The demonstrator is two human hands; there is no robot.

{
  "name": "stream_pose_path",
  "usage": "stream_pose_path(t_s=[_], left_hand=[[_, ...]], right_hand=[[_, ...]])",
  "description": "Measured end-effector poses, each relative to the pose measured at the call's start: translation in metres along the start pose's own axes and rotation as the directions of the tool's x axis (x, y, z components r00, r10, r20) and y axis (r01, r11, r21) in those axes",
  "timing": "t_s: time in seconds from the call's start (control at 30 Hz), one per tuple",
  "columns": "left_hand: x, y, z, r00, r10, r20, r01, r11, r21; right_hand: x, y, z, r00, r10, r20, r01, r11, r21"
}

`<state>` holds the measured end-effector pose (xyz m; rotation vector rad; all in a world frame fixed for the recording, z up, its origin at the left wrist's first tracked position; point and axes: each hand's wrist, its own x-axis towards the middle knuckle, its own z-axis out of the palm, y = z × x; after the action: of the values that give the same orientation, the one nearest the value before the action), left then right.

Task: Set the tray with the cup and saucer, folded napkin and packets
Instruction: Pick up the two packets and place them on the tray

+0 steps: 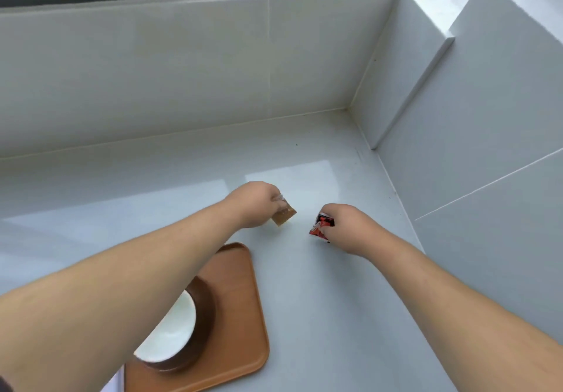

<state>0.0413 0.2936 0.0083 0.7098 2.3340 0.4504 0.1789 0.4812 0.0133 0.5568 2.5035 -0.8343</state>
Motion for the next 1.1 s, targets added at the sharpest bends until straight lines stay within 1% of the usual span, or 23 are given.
stream_pose_path(t_s=[0.03,0.1,0.17,0.27,0.37,0.47,0.57,0.7,0.87,1.0,1.1], left_hand=[[-0.011,-0.01,-0.007,1.0,-0.011,0.003,0.011,1.0,-0.02],[-0.033,-0.033,-0.018,1.0,-0.022,0.022,0.022,1.0,0.004],[-0.053,-0.056,-0.023,0.997,-0.047,0.064,0.046,0.999,0.023],[-0.076,-0.086,-0.022,0.992,-0.087,0.095,0.08,0.994,0.071],[-0.088,-0.106,-0.01,0.99,-0.13,0.062,0.123,0.988,0.094],[-0.093,-0.118,0.003,0.986,-0.164,0.042,0.159,0.982,0.101],[-0.095,-0.121,0.009,0.987,-0.159,0.031,0.155,0.983,0.096],[-0.096,-0.118,0.013,0.991,-0.134,-0.009,0.134,0.982,0.136],[-0.093,-0.117,0.016,0.987,-0.153,-0.043,0.158,0.974,0.161],[-0.092,-0.12,0.019,0.98,-0.184,-0.073,0.194,0.967,0.167],[-0.092,-0.12,0.021,0.98,-0.183,-0.075,0.193,0.968,0.162]], right_hand=[[0.001,-0.014,0.001,1.0,-0.004,0.009,0.004,0.999,0.047],[0.003,-0.043,0.009,0.999,-0.015,0.045,0.01,0.993,0.114],[0.004,-0.07,0.024,0.995,-0.045,0.091,0.032,0.991,0.132],[0.007,-0.103,0.05,0.979,-0.116,0.169,0.111,0.993,0.04],[0.011,-0.124,0.073,0.96,-0.159,0.23,0.176,0.983,-0.055],[0.018,-0.135,0.087,0.95,-0.199,0.24,0.245,0.953,-0.177],[0.023,-0.14,0.095,0.947,-0.229,0.224,0.287,0.918,-0.273],[0.026,-0.138,0.101,0.964,-0.201,0.176,0.255,0.892,-0.374],[0.027,-0.133,0.103,0.984,-0.144,0.105,0.175,0.895,-0.41],[0.026,-0.131,0.105,0.988,-0.1,0.116,0.14,0.893,-0.428],[0.025,-0.132,0.105,0.987,-0.088,0.137,0.139,0.891,-0.431]])
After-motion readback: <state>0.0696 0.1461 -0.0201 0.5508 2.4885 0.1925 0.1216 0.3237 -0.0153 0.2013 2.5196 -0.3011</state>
